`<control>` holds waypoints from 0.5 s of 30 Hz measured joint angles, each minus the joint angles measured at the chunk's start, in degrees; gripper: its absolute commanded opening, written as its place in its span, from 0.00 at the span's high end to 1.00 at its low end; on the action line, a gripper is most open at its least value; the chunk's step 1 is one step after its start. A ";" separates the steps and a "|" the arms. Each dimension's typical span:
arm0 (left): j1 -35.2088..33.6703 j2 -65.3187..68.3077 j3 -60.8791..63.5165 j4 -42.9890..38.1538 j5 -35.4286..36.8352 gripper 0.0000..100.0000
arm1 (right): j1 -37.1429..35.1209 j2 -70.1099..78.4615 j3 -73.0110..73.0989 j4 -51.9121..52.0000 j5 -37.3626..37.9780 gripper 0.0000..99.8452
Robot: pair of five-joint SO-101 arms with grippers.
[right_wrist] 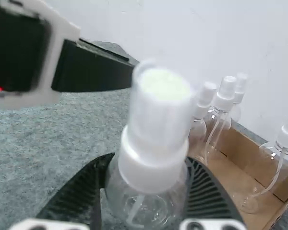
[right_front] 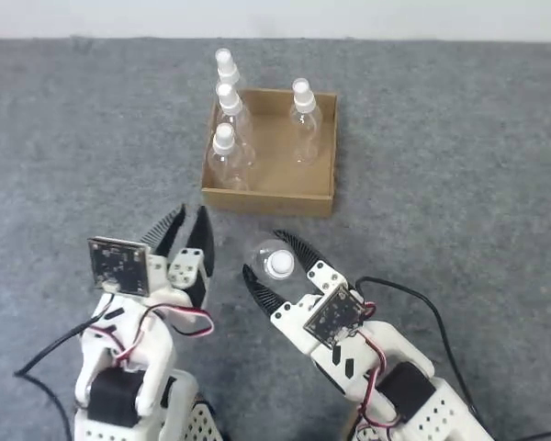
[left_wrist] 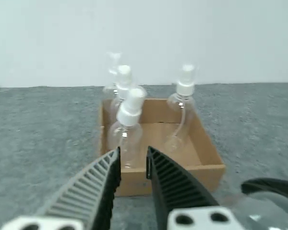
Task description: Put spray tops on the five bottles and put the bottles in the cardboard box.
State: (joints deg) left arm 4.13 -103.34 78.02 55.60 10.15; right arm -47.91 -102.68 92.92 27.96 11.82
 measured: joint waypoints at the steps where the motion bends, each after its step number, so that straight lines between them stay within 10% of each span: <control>1: -1.14 0.00 0.00 0.00 0.00 0.92 | 0.00 0.00 0.00 0.00 0.00 0.92; 15: -7.38 0.00 0.00 0.00 0.00 0.92 | 0.35 0.00 -7.30 9.14 -0.26 0.92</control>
State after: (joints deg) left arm -3.25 -103.34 78.02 55.60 10.15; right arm -47.56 -102.68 85.63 37.10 11.56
